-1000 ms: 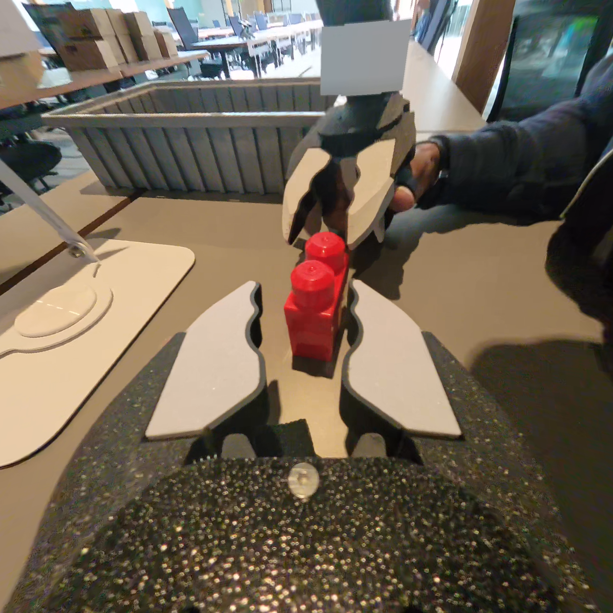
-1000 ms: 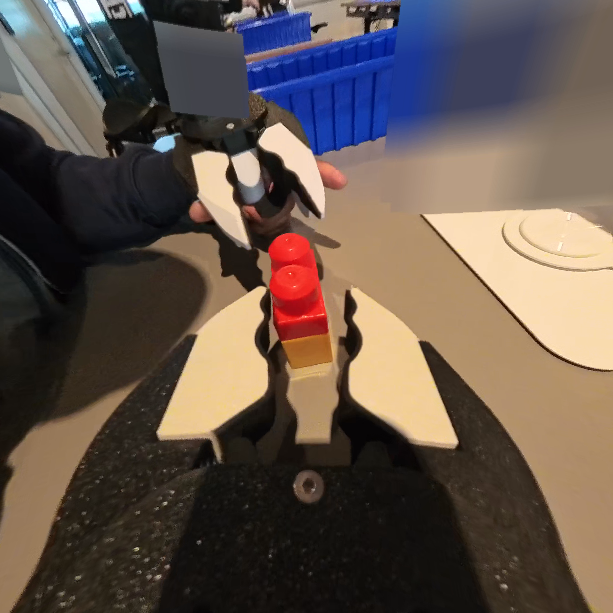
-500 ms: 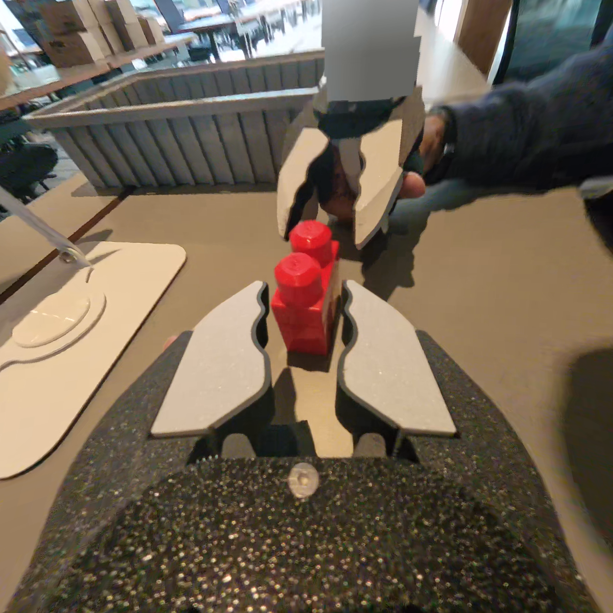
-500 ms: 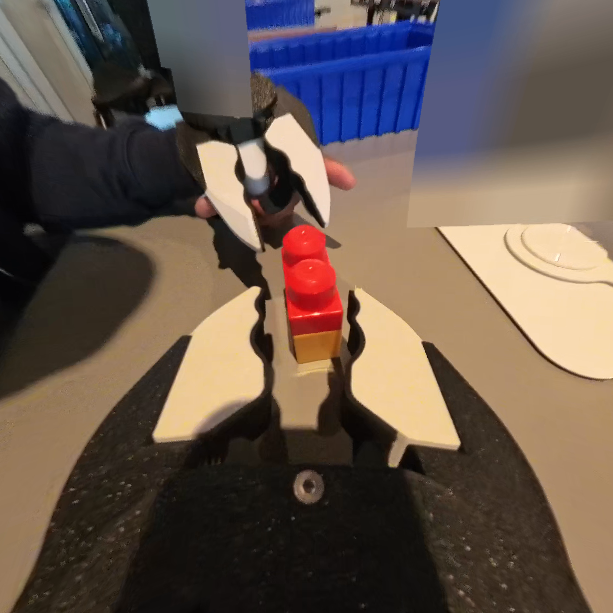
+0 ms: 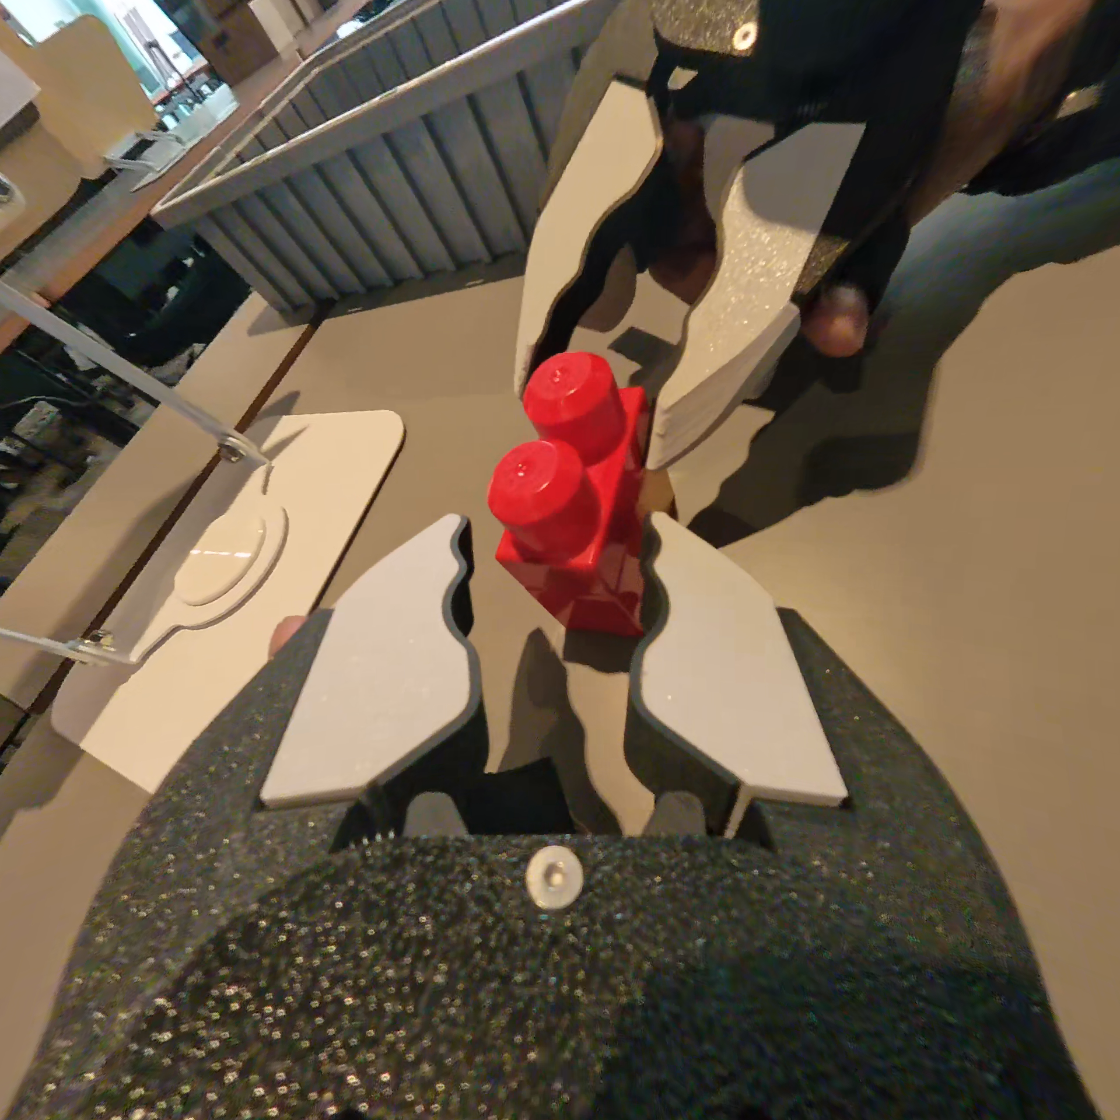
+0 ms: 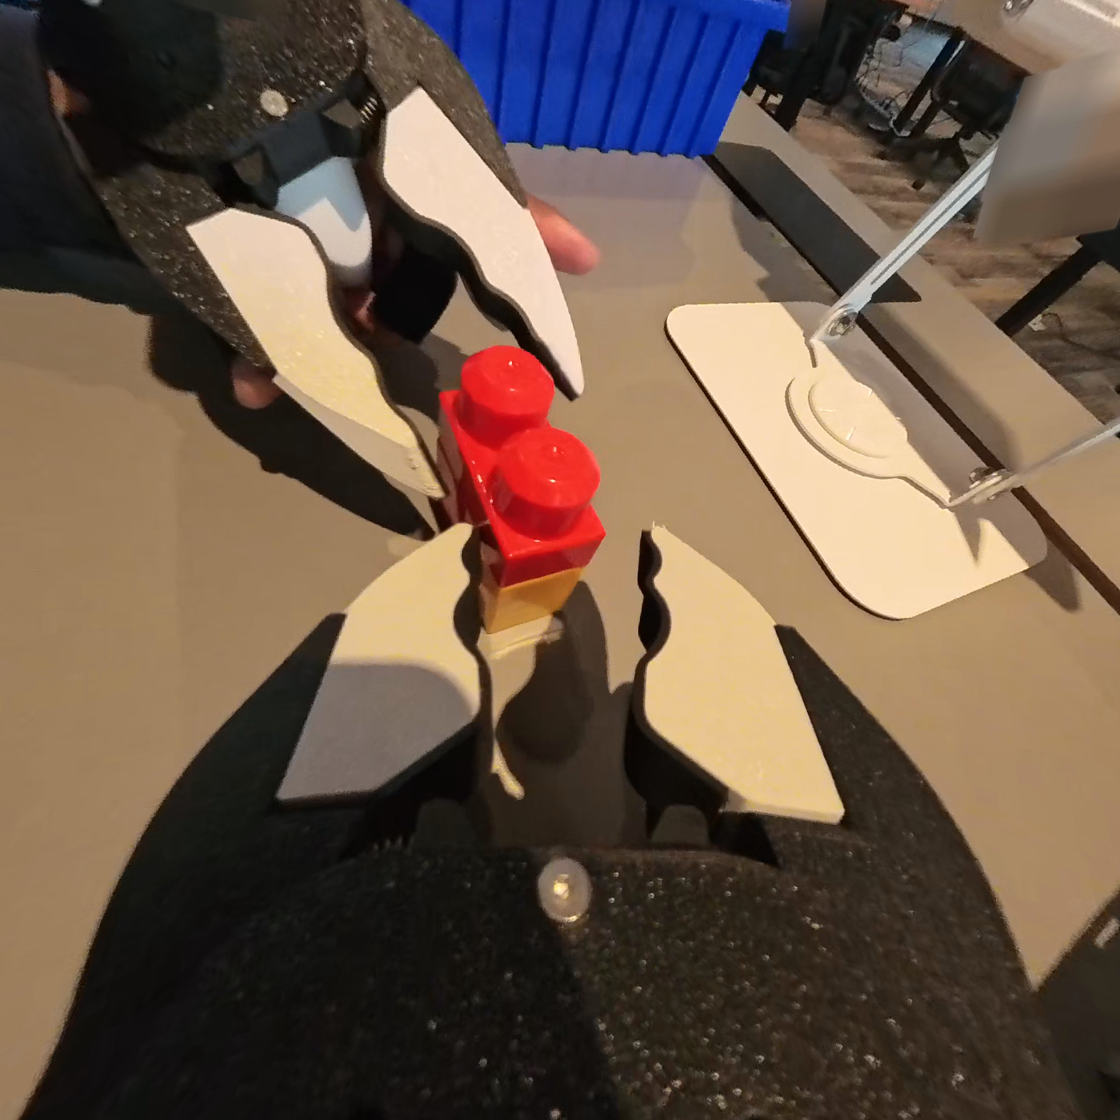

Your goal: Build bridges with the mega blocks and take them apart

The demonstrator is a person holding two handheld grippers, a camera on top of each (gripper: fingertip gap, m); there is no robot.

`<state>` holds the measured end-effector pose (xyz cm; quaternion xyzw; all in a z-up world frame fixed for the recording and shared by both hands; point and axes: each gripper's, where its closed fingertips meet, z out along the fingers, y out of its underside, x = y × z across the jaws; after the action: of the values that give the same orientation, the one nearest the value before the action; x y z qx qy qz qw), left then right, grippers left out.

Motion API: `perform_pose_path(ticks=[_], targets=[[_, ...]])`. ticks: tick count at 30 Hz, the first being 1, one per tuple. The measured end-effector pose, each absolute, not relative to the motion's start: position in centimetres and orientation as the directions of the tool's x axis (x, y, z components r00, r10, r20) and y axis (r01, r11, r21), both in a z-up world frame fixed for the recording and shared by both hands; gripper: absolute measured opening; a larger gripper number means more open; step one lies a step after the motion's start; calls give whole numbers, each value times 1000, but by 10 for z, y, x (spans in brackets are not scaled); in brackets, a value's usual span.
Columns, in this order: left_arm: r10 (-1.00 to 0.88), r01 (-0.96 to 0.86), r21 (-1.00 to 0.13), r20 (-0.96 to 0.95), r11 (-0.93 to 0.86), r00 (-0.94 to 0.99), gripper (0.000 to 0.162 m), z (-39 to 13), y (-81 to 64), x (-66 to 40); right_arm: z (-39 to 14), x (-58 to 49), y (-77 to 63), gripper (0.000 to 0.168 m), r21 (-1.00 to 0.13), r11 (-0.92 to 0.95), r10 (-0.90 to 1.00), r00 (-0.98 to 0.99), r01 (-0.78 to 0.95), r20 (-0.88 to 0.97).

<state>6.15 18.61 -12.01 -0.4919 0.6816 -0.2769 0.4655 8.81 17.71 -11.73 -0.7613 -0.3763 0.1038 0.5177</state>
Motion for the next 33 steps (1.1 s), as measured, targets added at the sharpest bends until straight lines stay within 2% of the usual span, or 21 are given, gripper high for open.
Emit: perform_pose_path(ticks=[1,7,14,17,23,30,33], targets=[[-925,-413,-834,-373,365,-65,52,-119,188,62,-117,89,179,50,-867,-187,676,701,462,228],[-886,-417,-821,-458,391,69,57,-113,200,60,-106,93,180,52,-902,-147,634,739,405,229],[-891,-378,-863,-420,335,170,63,-102,200,65,-84,112,185,56,-968,-123,542,832,219,119],[-863,-349,-893,-398,286,311,67,-91,213,60,-75,121,188,56,-984,-95,457,885,151,92],[-713,-152,-986,-156,70,684,64,-64,248,20,-65,141,194,55,-993,-52,226,970,108,94],[-647,-94,-991,-12,-92,763,63,-72,245,18,-67,139,197,62,-995,-83,160,986,61,47],[-612,-111,-992,-51,-61,789,63,-70,237,17,-68,142,190,63,-994,-90,116,992,64,54]])
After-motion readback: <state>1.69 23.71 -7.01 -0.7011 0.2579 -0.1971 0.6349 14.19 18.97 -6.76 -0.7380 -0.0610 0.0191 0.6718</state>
